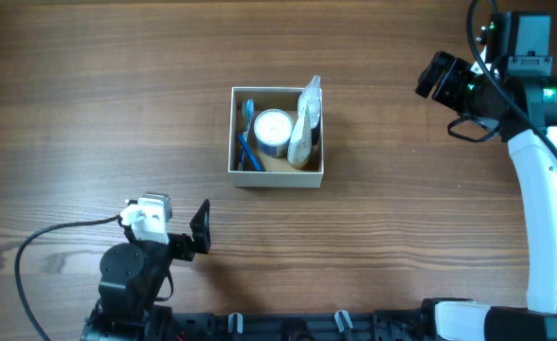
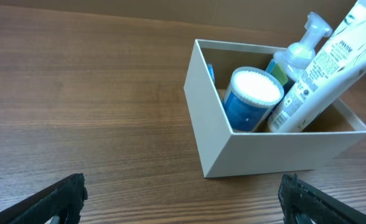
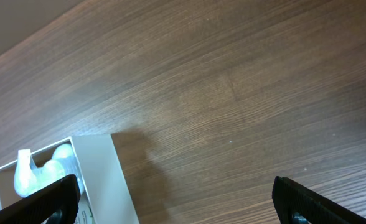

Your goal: Pack container

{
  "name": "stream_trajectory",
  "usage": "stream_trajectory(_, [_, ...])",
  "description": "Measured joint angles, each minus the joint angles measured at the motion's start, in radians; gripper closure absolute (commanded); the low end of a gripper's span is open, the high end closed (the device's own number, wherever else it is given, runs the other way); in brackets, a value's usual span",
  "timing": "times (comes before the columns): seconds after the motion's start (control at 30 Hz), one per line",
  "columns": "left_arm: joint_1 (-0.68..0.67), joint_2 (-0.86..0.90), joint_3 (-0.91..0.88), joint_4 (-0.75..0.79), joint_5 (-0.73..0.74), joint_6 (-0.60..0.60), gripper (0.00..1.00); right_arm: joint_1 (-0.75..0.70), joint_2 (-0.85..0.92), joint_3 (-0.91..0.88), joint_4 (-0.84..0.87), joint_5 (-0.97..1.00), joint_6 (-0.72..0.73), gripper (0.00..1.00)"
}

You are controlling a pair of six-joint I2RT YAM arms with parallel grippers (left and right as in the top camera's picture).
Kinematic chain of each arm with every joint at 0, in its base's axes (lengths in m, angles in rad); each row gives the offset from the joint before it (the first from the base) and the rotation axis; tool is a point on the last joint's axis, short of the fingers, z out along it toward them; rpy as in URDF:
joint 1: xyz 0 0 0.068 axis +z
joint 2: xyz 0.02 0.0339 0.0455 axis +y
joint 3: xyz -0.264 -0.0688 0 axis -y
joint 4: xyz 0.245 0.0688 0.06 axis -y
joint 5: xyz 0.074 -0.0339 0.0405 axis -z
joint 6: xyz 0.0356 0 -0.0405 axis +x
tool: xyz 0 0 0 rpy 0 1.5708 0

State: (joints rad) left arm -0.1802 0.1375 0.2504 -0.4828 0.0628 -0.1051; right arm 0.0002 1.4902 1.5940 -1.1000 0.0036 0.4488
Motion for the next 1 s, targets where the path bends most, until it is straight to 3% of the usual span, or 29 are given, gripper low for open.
stream_trajectory(0.27, [0.0,-0.122,-0.075,0.016,0.0,0.0,0.0,0.0,0.0,0.0,0.0,0.0,0.0,0.0])
stream_trajectory(0.43, [0.0,-0.124,-0.077,0.011,0.0,0.0,0.0,0.0,0.0,0.0,0.0,0.0,0.0,0.0])
stream_trajectory(0.77, [0.0,-0.124,-0.079,-0.139,0.0,0.0,0.0,0.0,0.0,0.0,0.0,0.0,0.0,0.0])
stream_trajectory(1.0, [0.0,-0.124,-0.079,-0.143,0.0,0.0,0.0,0.0,0.0,0.0,0.0,0.0,0.0,0.0])
